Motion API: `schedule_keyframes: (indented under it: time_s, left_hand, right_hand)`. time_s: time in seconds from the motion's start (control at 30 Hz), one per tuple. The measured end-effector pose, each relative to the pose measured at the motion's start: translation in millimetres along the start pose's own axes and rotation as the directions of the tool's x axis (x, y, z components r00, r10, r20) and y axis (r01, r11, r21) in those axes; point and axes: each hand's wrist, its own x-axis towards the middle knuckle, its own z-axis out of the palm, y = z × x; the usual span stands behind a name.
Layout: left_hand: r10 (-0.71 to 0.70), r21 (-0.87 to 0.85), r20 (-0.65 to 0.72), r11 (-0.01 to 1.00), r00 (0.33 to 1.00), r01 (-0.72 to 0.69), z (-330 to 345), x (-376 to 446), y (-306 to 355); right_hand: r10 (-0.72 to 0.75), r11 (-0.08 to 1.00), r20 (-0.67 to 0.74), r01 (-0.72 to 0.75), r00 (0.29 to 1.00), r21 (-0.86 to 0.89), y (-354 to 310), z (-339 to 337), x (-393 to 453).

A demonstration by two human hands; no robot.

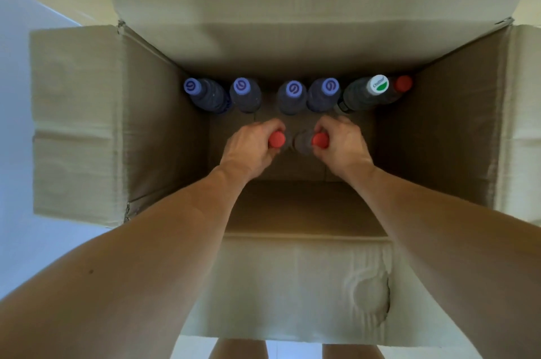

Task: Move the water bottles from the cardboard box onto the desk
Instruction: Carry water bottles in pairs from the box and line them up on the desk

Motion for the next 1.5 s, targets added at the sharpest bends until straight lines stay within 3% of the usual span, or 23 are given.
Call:
schedule_keyframes:
  time_s: [0.4, 0.6, 0.73, 0.83, 0.93, 1.07, 1.3, 1.43, 1.5]
  left_hand:
    - [-0.129, -0.071, 0.187, 0.987, 0.974, 0.144, 31.8, 40.5, -35.7]
    - [-0.095, -0.227, 0.107, 0.967, 0.99, 0.117, 32.9, 41.2, -41.9]
    - [-0.104, -0.381, 0.064, 0.917, 0.993, 0.12, 17.0, 23.0, -37.7]
    - [-0.144, -0.595, 0.09, 0.786, 0.985, 0.169, -8.4, 6.9, -24.7]
    - [-0.184, -0.808, 0.152, 0.542, 0.971, 0.23, -51.0, -10.8, 0.4]
    - [-0.098, -0.895, 0.186, 0.394, 0.978, 0.209, -121.3, -37.3, 51.0]
    - [0.031, -0.951, 0.131, 0.287, 0.991, 0.117, -256.6, -109.0, 162.7]
    - [0.101, -0.945, 0.131, 0.314, 0.986, 0.093, -329.9, -158.0, 225.1]
    - [0.083, -0.939, 0.118, 0.333, 0.989, 0.084, -357.1, -175.7, 244.9]
  right_hand:
    - [-0.033, 0.999, 0.204, 0.036, 0.978, -0.008, 15.6, 33.8, 23.9]
    - [0.04, 0.979, 0.145, -0.068, 0.989, 0.191, 15.8, 38.7, 27.9]
    - [0.033, 0.922, 0.193, -0.105, 0.981, 0.373, 12.6, 14.5, 16.0]
    - [0.047, 0.764, 0.262, -0.204, 0.964, 0.612, 6.6, -16.8, 0.0]
    - [0.041, 0.57, 0.351, -0.311, 0.935, 0.76, -13.3, -61.3, -19.3]
    - [-0.05, 0.434, 0.382, -0.324, 0.923, 0.841, -47.2, -131.0, -47.4]
    - [-0.074, 0.369, 0.225, -0.183, 0.972, 0.911, -121.0, -278.4, -126.7]
    - [0.013, 0.282, 0.207, -0.202, 0.978, 0.938, -160.2, -367.3, -183.1]
    - [-0.038, 0.197, 0.223, -0.212, 0.974, 0.957, -167.3, -402.2, -209.8]
